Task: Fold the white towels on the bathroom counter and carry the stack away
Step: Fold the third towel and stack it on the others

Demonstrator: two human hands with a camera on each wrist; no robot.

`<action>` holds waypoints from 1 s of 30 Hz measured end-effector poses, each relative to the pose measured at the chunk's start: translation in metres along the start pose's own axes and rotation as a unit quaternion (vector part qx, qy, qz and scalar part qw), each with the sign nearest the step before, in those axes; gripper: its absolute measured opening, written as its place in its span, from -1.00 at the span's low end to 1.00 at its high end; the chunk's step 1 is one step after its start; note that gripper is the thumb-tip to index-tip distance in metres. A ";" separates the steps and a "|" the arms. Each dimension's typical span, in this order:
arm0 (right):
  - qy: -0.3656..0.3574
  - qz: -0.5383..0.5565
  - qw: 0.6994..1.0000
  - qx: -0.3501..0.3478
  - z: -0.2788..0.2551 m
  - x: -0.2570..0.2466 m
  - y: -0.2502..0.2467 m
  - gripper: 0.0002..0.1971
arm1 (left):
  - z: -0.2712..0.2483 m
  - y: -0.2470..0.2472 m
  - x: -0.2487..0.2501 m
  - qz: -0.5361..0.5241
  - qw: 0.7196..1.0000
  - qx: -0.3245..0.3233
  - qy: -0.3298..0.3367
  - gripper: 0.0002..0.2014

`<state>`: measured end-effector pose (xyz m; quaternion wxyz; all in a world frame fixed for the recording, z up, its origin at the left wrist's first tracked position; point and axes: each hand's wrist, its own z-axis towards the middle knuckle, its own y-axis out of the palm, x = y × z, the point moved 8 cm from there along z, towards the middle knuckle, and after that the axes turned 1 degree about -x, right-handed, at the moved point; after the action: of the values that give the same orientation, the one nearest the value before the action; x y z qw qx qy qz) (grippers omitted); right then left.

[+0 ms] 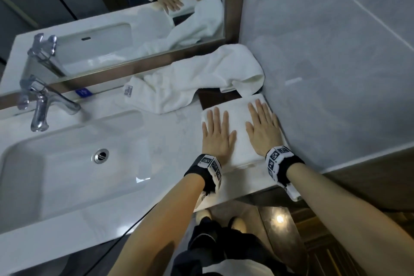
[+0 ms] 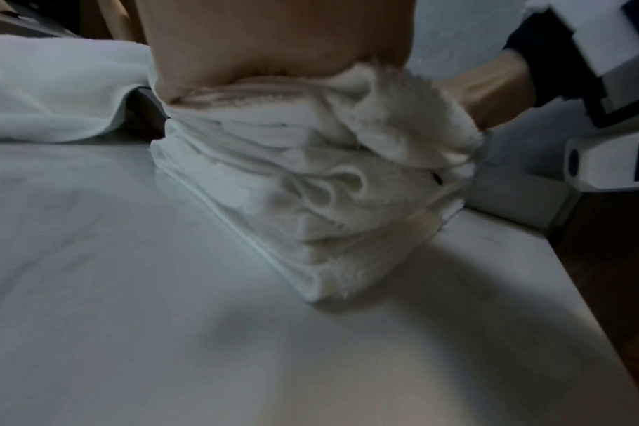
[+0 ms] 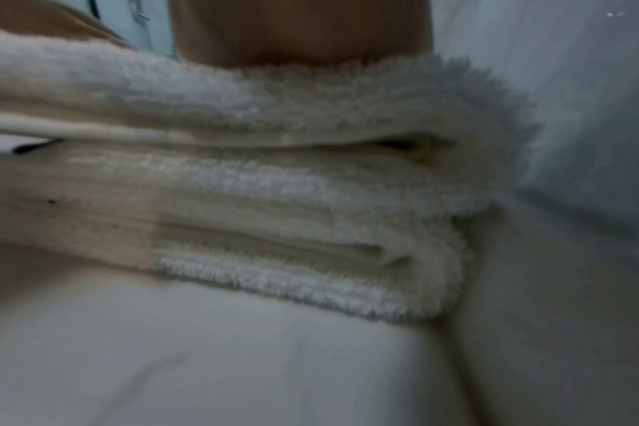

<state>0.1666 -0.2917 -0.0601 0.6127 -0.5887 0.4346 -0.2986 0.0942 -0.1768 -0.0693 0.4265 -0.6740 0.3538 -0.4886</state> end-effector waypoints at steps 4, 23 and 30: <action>0.000 0.008 1.000 -0.028 0.002 -0.003 -0.009 -0.41 | 0.002 -0.005 -0.004 0.022 0.999 -0.031 0.014 -0.40; 0.094 0.039 0.994 -0.033 0.133 -0.028 -0.073 -0.14 | 0.081 -0.128 -0.253 -0.022 0.981 0.050 -0.186 -0.17; 0.073 0.021 0.995 -0.068 0.150 -0.050 -0.056 -0.39 | 0.101 -0.100 -0.264 0.106 0.987 -0.105 -0.063 -0.19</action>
<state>0.2852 -0.1859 -0.0072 0.5443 -0.5960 0.5099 -0.2975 0.1258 0.1206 -0.0875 0.4245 -0.7030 0.4447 -0.3575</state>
